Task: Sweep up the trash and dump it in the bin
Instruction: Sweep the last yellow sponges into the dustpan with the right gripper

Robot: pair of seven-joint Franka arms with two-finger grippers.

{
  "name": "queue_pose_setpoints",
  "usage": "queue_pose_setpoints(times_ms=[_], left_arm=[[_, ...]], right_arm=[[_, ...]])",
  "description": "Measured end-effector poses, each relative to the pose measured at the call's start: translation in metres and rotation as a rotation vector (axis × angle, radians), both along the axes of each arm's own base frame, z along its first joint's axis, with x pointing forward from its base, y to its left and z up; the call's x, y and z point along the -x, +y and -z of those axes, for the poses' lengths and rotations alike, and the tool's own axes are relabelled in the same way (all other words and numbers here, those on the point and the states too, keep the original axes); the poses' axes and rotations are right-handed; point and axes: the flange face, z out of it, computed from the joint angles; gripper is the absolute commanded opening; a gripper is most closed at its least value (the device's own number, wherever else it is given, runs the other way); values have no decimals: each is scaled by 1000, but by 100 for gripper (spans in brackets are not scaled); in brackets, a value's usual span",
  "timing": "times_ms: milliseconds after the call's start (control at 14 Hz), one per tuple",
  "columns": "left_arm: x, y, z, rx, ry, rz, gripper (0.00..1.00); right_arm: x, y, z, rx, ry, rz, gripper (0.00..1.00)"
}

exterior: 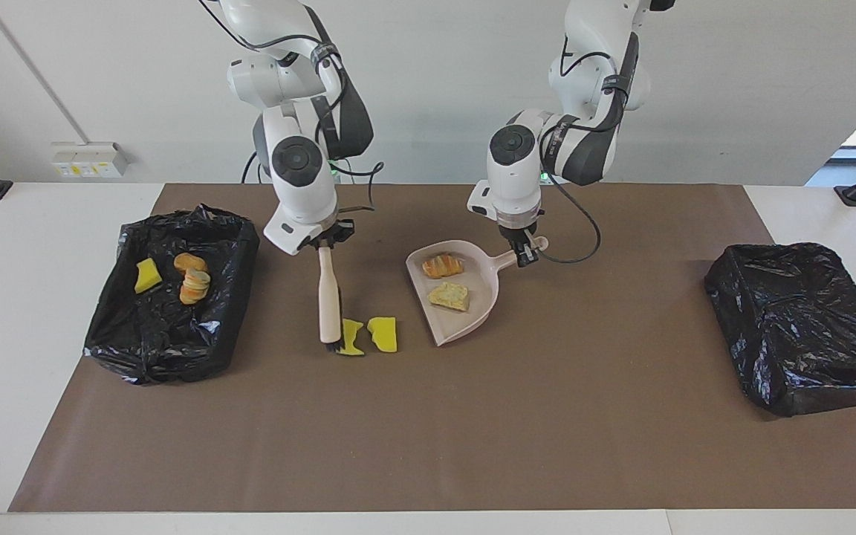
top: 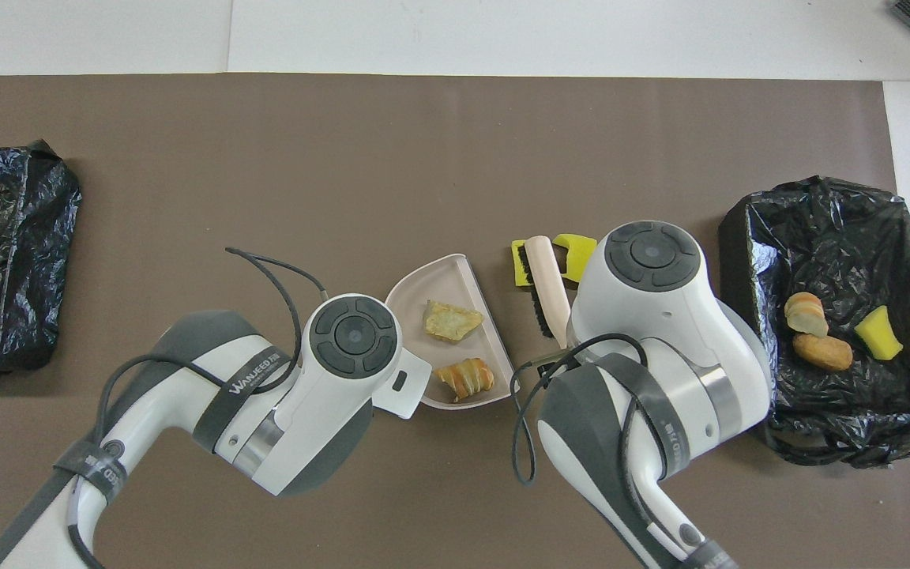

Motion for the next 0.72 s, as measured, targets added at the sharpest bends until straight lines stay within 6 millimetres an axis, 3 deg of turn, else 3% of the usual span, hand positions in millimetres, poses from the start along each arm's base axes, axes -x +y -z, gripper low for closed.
queue_pose_setpoints(times_ms=[72,215,430,716], left_arm=[[-3,-1,0,9,-8,16,0],[-9,-4,1,26,-22,41,0],[-19,-7,6,38,-27,59,0],[-34,4,18,13,-31,58,0]], right_arm=[[-4,-15,3,13,-7,7,0],[-6,-22,12,14,-24,8,0],[-1,-12,29,10,-32,-16,0],[1,10,38,3,-42,-45,0]])
